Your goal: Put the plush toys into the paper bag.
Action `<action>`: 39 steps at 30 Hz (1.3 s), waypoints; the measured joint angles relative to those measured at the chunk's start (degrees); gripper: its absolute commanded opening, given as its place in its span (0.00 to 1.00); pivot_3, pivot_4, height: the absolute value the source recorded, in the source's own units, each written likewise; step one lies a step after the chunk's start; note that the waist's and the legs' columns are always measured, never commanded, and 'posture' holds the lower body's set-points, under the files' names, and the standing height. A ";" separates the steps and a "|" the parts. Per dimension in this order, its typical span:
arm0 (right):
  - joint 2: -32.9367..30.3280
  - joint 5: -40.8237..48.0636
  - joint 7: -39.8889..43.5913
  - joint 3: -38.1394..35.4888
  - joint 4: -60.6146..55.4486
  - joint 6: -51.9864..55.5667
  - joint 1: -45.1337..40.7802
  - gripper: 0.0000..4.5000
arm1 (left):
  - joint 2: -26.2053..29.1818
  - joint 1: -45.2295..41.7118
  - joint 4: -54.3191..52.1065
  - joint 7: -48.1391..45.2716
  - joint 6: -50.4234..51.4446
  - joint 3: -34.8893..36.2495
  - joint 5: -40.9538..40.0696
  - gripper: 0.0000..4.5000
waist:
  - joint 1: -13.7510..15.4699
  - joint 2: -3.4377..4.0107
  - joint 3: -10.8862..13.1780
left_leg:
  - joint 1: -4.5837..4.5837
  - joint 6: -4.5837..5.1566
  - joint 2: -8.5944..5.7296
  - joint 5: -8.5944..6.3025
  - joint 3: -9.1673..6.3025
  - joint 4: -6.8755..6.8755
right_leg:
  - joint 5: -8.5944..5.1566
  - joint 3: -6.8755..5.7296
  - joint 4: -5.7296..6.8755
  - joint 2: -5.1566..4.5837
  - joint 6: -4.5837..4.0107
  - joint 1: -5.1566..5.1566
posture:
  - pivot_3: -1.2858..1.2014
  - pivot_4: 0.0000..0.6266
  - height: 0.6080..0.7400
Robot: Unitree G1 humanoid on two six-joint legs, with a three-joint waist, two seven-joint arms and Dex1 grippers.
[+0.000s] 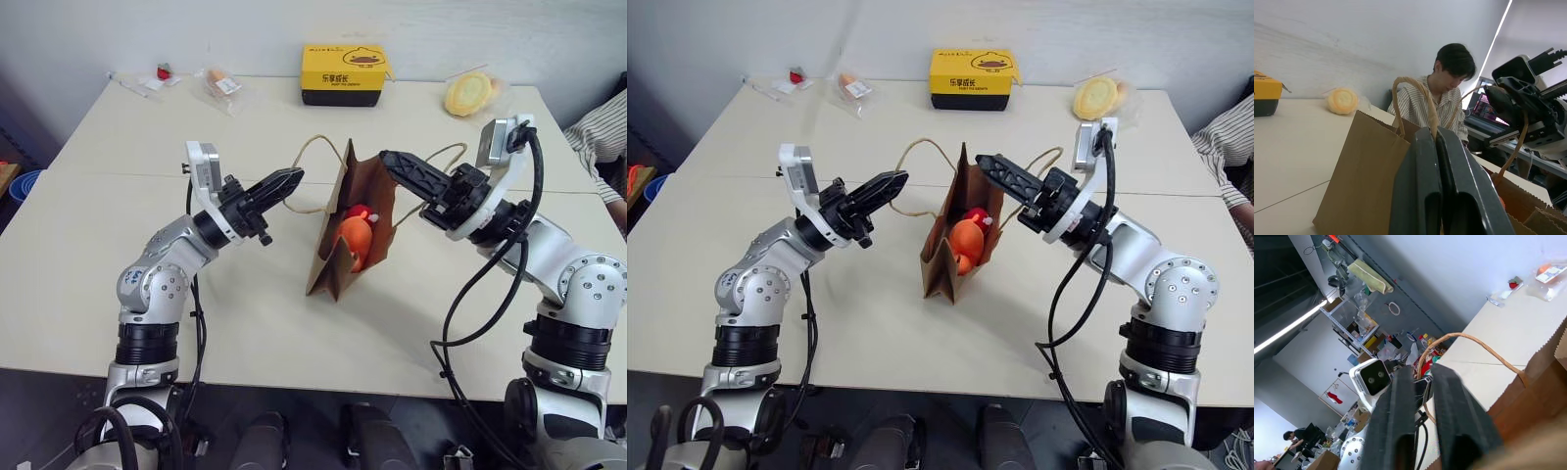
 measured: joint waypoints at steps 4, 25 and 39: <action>-4.84 0.86 3.20 0.96 -0.02 1.98 -0.43 0.66 | -0.21 0.07 -0.03 0.33 0.15 0.84 -0.27 0.33 | 0.28 0.00 0.00 | 0.00 0.02 0.00 -0.01 0.00 0.00 | 0.00 0.00 0.00 -0.01 0.00 0.00 | 0.52 0.24 1.00; -23.65 -25.94 37.08 6.59 -1.97 -0.72 7.82 1.00 | -0.90 2.24 -2.95 2.74 2.14 4.47 -2.77 0.99 | 0.79 -0.01 0.01 | -0.16 0.06 -0.01 -0.04 -0.10 0.08 | 0.02 -0.14 -0.32 0.00 0.03 0.00 | 0.52 0.24 1.00; -18.40 -50.38 47.89 8.32 -4.43 -24.70 28.51 0.41 | 13.59 18.36 -18.10 -2.43 5.61 3.56 -1.56 1.00 | 0.95 -0.02 0.00 | 0.18 0.00 -0.04 -0.02 -0.08 0.01 | 0.04 -0.01 -0.37 -0.01 0.05 0.22 | 0.52 0.24 1.00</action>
